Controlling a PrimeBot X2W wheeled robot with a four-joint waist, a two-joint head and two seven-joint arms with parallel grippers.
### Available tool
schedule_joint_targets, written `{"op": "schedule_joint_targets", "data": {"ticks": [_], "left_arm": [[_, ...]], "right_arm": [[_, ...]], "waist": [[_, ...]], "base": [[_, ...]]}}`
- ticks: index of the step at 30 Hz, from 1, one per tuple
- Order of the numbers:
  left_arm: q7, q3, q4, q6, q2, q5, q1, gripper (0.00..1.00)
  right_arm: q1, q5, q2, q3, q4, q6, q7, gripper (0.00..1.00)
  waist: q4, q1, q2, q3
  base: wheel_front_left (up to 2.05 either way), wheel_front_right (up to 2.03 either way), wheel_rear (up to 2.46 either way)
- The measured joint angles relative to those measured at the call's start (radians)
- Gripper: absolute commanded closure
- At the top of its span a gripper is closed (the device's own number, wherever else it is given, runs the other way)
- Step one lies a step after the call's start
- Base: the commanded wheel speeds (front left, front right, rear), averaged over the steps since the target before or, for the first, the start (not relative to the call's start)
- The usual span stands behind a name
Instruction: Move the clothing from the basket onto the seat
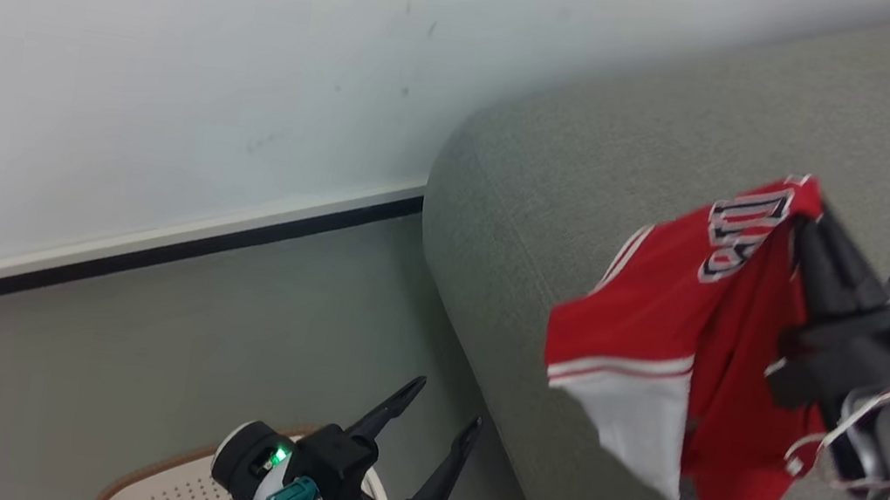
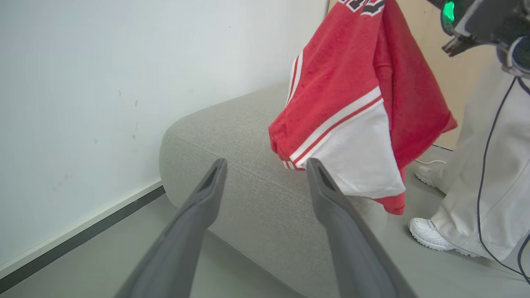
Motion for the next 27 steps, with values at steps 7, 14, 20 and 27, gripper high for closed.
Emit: {"op": "schedule_joint_targets", "data": {"ticks": [7,14,20,27], "left_arm": [[0.001,0.011,-0.036,0.008,0.025,0.019,-0.040,0.00],[0.012,0.026,-0.088,0.017,0.049,0.056,-0.100,0.00],[0.036,0.032,-0.135,0.022,0.061,0.074,-0.142,0.00],[0.065,0.036,-0.177,0.028,0.073,0.106,-0.183,0.00]], "right_arm": [[-0.182,0.018,-0.023,-0.064,0.075,0.021,0.004,1.00],[-0.390,0.028,-0.076,-0.138,0.223,0.024,0.027,1.00],[-0.504,0.027,-0.128,-0.167,0.306,0.024,0.036,1.00],[-0.580,0.027,-0.159,-0.189,0.379,0.028,0.036,1.00]], "waist": [[0.025,0.0001,0.0000,0.059],[0.064,0.0001,0.0000,0.140],[0.099,0.0002,0.0001,0.215],[0.132,0.0003,0.0001,0.308]], "base": [[0.00,0.00,0.00],[0.00,0.00,0.00],[0.00,0.00,0.00],[0.00,0.00,0.00]]}}
